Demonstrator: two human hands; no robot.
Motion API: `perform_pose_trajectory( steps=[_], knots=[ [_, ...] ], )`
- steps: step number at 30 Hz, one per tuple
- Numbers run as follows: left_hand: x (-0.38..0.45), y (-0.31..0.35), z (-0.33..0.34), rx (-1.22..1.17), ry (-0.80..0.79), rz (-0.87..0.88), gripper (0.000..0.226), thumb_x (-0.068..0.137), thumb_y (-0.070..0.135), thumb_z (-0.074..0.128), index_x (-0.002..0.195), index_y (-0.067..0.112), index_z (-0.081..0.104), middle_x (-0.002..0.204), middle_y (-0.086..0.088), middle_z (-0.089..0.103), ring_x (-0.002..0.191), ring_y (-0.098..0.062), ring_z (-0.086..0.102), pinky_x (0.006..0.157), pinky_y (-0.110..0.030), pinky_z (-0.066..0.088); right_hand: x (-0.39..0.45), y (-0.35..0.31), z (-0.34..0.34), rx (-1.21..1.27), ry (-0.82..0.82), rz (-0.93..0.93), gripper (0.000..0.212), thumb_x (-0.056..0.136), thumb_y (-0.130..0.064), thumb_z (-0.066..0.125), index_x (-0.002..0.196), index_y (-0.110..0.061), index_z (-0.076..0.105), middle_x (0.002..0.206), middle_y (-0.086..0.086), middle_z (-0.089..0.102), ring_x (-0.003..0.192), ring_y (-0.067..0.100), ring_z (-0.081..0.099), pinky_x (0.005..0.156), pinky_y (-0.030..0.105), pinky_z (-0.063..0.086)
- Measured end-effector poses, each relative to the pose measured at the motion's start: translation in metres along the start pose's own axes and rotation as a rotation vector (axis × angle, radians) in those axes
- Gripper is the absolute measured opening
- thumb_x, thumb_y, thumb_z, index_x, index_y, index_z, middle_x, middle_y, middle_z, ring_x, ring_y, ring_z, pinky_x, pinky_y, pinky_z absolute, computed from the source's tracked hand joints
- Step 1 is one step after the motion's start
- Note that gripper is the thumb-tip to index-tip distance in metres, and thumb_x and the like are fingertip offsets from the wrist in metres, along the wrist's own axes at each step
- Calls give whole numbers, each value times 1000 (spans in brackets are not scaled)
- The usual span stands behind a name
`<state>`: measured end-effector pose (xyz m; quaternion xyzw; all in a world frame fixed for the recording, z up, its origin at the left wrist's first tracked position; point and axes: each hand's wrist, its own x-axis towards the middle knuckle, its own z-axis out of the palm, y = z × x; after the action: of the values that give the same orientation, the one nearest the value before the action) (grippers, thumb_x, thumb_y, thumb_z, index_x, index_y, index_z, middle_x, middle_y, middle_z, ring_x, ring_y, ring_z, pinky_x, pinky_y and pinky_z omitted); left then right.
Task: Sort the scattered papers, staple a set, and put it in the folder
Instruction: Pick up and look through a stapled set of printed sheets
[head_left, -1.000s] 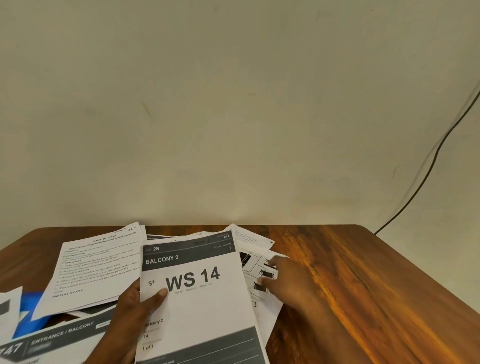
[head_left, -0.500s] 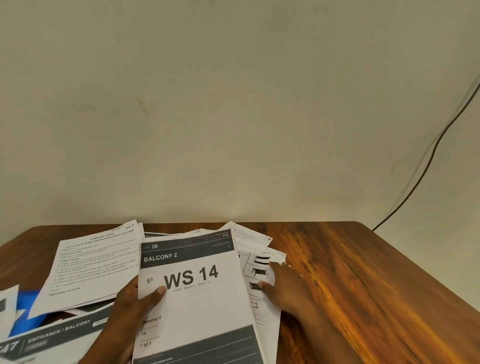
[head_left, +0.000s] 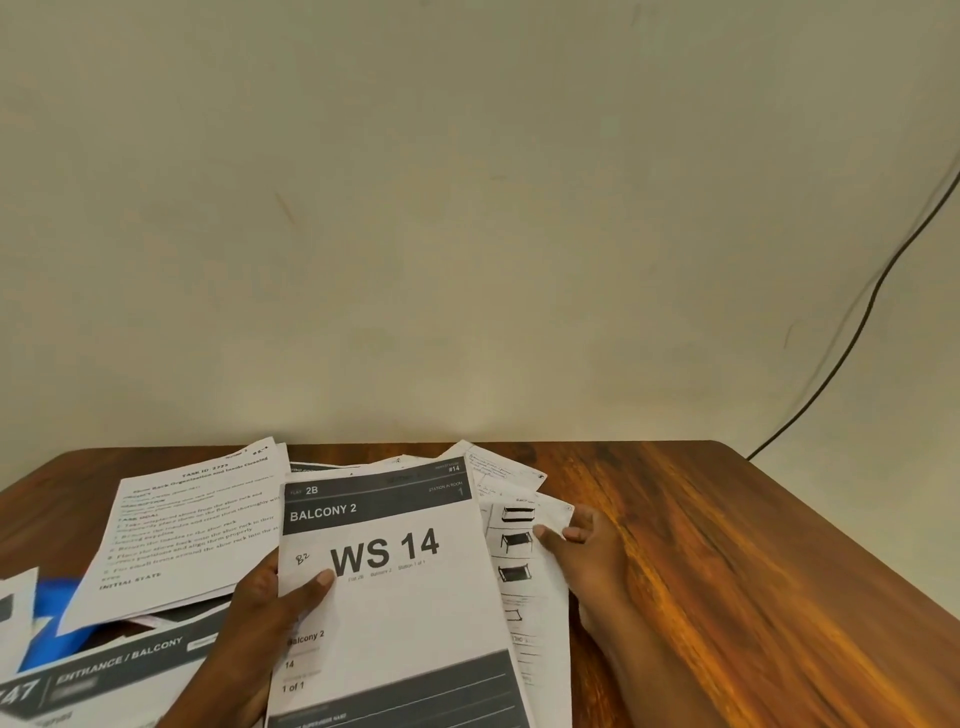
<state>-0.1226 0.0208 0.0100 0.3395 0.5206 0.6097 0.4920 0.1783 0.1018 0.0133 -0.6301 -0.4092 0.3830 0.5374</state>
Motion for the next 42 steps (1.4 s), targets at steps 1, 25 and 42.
perform_pose_trajectory(
  steps=[1,25,42],
  knots=[
    [0,0,0,-2,0,-2,28,93,-3,68,118,9,64,105,-20,79,94,-51,73,87,-63,58,3,1,-1,67,14,24,70,84,-9,85,144,-15,49,121,10,68,91,24,74,66,38,64],
    [7,-5,-3,28,-20,26,26,93,-2,67,115,11,65,103,-18,80,94,-49,74,92,-68,55,-4,-6,-6,143,-66,37,26,102,-3,53,97,-15,76,86,-4,81,72,18,77,59,31,58],
    [6,-5,-6,-30,-62,0,32,88,-7,69,118,4,65,106,-23,78,97,-51,73,93,-66,55,-7,-15,2,222,-241,-19,25,96,-1,68,119,-12,67,98,14,81,89,37,78,86,58,62]
  ],
)
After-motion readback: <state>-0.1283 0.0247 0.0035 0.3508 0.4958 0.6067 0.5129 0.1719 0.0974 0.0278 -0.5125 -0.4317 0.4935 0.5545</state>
